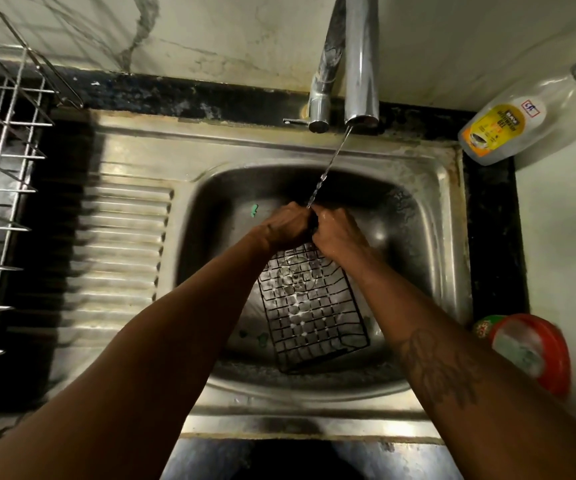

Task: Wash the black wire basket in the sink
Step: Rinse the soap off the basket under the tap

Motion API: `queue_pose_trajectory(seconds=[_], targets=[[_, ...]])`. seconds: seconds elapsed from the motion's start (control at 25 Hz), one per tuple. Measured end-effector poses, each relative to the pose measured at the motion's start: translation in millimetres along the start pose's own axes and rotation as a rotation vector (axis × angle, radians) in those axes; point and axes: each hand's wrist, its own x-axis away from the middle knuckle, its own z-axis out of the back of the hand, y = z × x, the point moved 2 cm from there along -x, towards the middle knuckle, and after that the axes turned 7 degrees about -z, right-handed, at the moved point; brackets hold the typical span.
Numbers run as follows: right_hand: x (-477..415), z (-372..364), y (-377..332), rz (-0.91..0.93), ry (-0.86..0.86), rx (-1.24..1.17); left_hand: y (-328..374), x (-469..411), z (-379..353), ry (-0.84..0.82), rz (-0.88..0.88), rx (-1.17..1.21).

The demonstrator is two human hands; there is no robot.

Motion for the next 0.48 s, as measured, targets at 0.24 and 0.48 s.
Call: queue_pose_trajectory(seconds=[0.24,0.48], targets=[[-4,-18,-1,-0.023,-0.080,-0.191,-20,5,10,-0.087,0.070,-0.089],[-14,-15,2,-0.192,-0.071,-0.172,6,5,8,-0.026,0.027,-0.192]])
